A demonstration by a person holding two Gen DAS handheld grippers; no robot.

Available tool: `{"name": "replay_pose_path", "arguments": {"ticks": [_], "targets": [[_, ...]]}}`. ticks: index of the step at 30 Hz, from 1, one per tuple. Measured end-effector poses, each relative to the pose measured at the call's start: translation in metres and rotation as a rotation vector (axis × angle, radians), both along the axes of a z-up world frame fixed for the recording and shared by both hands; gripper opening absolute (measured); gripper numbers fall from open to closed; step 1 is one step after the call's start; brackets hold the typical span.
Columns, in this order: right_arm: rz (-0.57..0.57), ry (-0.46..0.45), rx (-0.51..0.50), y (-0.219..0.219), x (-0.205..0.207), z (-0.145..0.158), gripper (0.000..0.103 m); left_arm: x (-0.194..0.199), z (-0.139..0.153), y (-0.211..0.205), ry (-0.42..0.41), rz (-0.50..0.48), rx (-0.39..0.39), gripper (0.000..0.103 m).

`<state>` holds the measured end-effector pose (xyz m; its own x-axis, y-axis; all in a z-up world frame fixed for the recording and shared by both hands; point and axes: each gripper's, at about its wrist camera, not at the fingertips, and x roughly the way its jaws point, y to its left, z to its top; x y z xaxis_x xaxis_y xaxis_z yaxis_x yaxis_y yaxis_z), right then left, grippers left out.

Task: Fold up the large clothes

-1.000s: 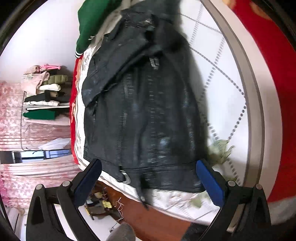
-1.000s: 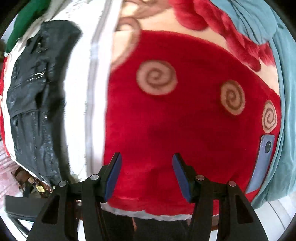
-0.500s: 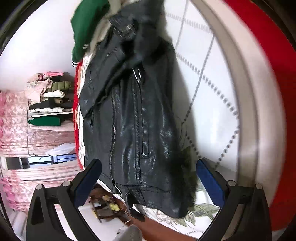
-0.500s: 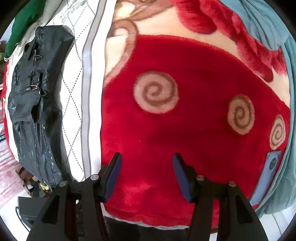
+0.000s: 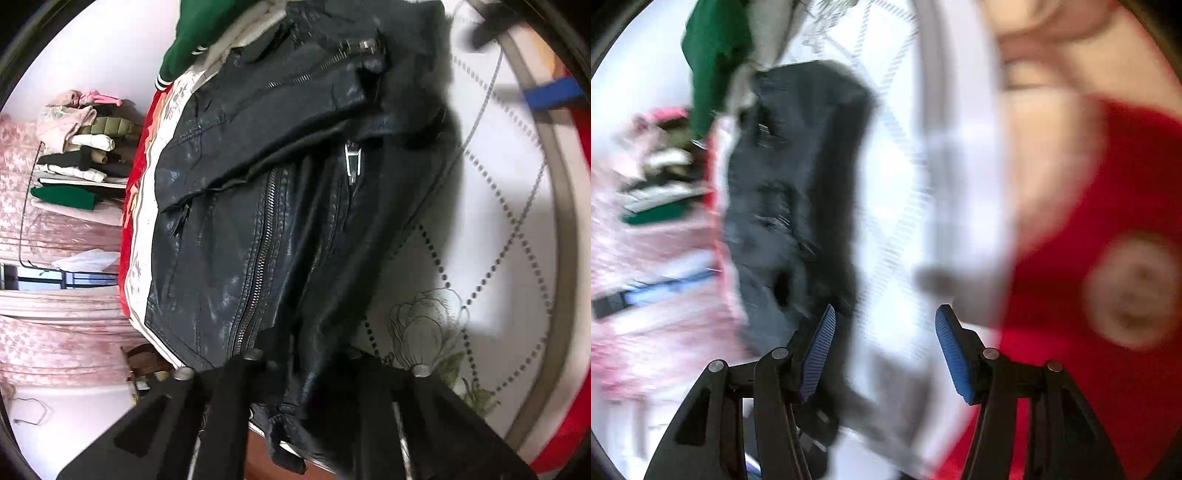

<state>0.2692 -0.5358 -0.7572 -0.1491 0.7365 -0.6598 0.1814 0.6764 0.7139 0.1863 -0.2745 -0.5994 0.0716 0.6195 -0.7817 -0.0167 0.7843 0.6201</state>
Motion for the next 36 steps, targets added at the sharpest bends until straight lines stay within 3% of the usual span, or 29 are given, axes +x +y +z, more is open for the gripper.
{"name": "replay_pose_path", "arguments": {"ticks": [6,7,8,13,18,21,26,30,36], "targets": [[-0.130,0.087,0.275,0.042,0.022,-0.037,0.059,0.001,0.025,0.007,-0.030,-0.019,-0.022,0.005],[-0.145,0.081,0.290,0.048,0.024,-0.038,0.045,0.003,0.028,0.009,-0.035,-0.026,-0.030,0.005],[-0.164,0.061,0.289,0.053,0.026,-0.037,0.025,0.004,0.032,0.013,-0.042,-0.031,-0.036,0.005],[-0.169,0.009,0.188,0.073,0.031,-0.002,0.014,0.006,0.050,0.035,-0.069,-0.026,-0.094,0.004],[-0.108,-0.075,0.083,0.104,0.040,0.069,0.013,0.000,0.079,0.076,-0.094,-0.007,-0.216,0.004],[-0.068,-0.137,0.030,0.144,0.049,0.118,0.012,0.000,0.102,0.109,-0.118,0.019,-0.304,0.004],[0.010,-0.217,-0.056,0.218,0.067,0.168,0.010,0.005,0.127,0.175,-0.164,0.096,-0.429,0.004],[0.080,-0.233,-0.104,0.285,0.074,0.181,0.010,0.010,0.121,0.238,-0.184,0.167,-0.449,0.004],[0.190,-0.235,-0.198,0.410,0.087,0.153,0.009,0.011,0.078,0.320,-0.164,0.298,-0.522,0.006]]}}
